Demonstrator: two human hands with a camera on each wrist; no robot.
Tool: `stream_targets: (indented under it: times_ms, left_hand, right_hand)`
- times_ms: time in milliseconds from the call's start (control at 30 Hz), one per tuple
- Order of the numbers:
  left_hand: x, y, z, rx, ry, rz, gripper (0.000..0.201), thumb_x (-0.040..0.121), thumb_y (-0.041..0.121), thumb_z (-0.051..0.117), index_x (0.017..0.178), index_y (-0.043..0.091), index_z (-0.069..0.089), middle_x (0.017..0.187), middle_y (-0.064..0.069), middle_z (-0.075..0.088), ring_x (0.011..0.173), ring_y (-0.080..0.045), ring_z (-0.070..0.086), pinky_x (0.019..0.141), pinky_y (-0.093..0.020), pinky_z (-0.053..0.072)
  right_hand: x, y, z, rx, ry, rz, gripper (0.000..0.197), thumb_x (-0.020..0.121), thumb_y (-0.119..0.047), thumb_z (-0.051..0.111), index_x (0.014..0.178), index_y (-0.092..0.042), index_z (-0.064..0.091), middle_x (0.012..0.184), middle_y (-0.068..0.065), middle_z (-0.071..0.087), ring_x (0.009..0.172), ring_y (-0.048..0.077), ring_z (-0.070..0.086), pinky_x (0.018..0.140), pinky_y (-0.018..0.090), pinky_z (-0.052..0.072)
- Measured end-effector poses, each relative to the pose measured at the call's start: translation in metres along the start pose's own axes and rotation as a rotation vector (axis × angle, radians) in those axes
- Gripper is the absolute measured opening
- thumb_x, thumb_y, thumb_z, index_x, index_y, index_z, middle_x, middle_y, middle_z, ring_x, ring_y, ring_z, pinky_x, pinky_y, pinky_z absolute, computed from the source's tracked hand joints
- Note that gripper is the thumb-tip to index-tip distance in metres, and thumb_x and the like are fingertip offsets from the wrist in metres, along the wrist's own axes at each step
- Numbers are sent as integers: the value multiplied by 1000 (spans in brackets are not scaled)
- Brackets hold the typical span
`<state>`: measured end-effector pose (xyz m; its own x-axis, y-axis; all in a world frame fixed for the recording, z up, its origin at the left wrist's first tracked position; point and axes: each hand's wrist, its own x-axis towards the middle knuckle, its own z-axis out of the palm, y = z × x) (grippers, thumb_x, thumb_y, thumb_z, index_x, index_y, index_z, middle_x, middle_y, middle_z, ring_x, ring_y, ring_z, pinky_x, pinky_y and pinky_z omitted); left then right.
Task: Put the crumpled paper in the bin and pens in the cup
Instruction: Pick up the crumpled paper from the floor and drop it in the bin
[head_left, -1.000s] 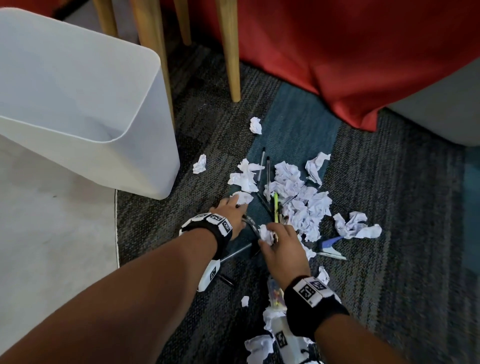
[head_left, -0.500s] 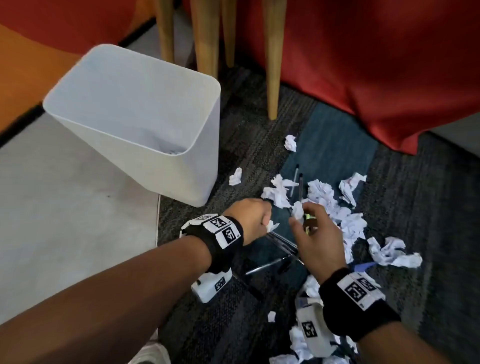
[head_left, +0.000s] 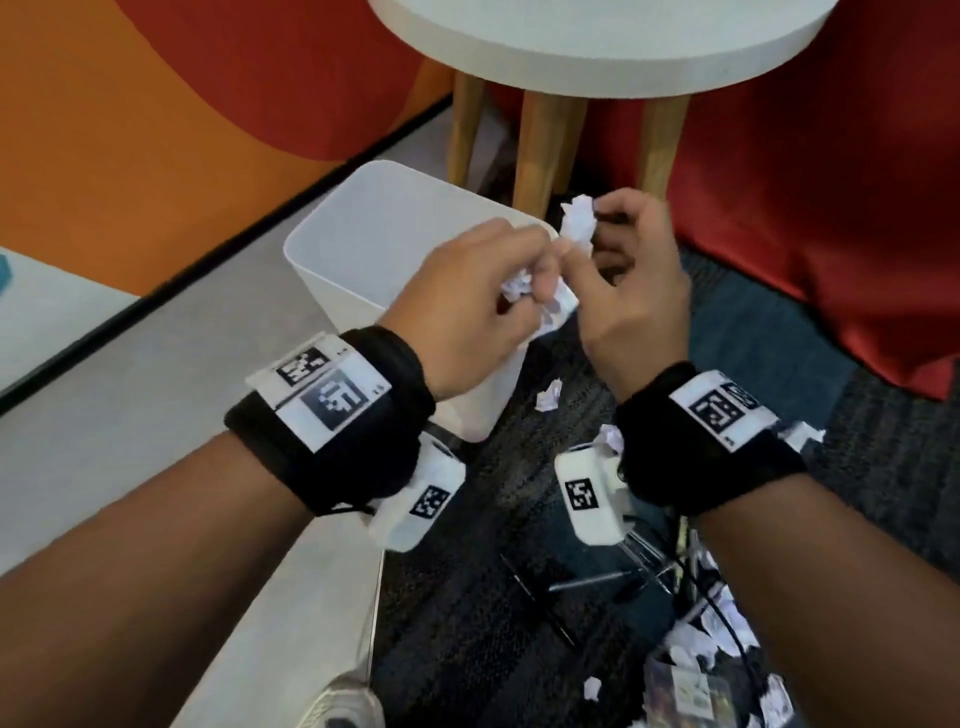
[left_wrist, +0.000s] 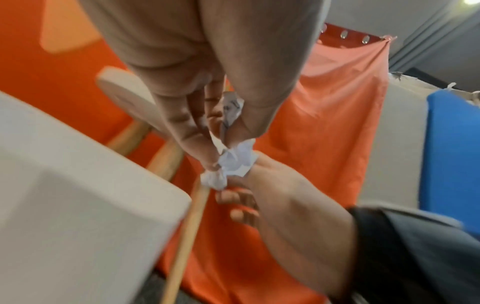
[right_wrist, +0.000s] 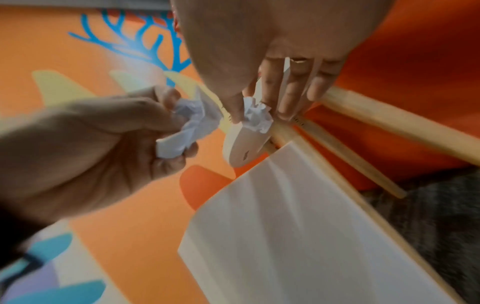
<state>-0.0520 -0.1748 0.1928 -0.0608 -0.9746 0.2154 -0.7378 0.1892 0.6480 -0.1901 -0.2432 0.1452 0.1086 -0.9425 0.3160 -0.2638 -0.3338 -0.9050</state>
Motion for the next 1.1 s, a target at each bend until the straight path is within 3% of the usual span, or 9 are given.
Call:
stream_targets:
  times_ms: [100,167,233,367,533,600,767,900,1100]
  left_hand:
    - [13,-15,-25,62,137,-119,14,80,7,57,81,20,54,80,10,52,77,-12,52,67,-20,40]
    - [18,-26,-33,63,196,-165,13,82,7,55,83,20,54,82,9,56,78,-16,58,69,-26,46]
    - [20,-34,-35,110,231,-180,11,82,8,54,85,19,55,88,5,59,80,-18,59,69,-28,43]
    - [22,-44,-32,197,219,-179,11,82,8,54,87,17,58,88,0,55,77,-17,50,66,-22,30]
    - [24,-52,-26,246,191,-165,13,83,6,52,87,18,55,92,-7,56,79,-18,45,66,-21,27]
    - [23,-56,-22,251,189,-194,13,84,7,52,88,20,49,93,-7,56,81,-22,46,68,-27,31]
    - [14,-61,-13,199,58,-357,38,84,10,62,110,31,42,104,-1,61,89,-28,60,81,-44,50]
    - [17,-50,-17,246,122,-253,39,85,12,61,117,28,48,110,5,60,96,-16,58,82,-33,46]
    - [20,-2,7,79,120,71,22,82,8,55,99,20,61,94,3,63,84,-10,59,76,-29,50]
  right_hand:
    - [3,-3,17,-120,-120,-4,28,82,-38,66,106,-35,52,100,-12,67,95,13,62,86,42,51]
    - [5,-5,23,-200,-186,-49,29,81,-43,65,106,-34,52,98,-17,63,103,18,58,91,47,46]
    - [9,-5,27,-321,-267,-79,29,82,-45,66,106,-31,54,96,-17,63,107,19,54,94,43,38]
    - [14,1,24,-557,-388,-105,27,84,-53,63,104,-35,64,116,-15,60,115,17,40,81,32,18]
    - [-4,32,-5,-359,-126,15,11,89,-41,58,94,-34,64,99,-15,60,100,14,53,94,41,39]
    - [-15,53,-19,-350,-86,97,7,90,-35,57,90,-32,64,90,-12,64,91,13,58,89,44,48]
    - [-49,102,-53,-322,-11,322,7,90,-25,60,85,-25,65,75,-9,65,74,10,60,76,32,51]
    - [-68,130,-69,-344,12,437,7,91,-19,60,87,-21,65,80,-3,67,75,14,60,71,28,48]
    - [-96,171,-63,-583,-300,587,3,88,-19,64,86,-21,65,74,-1,63,74,23,61,65,27,43]
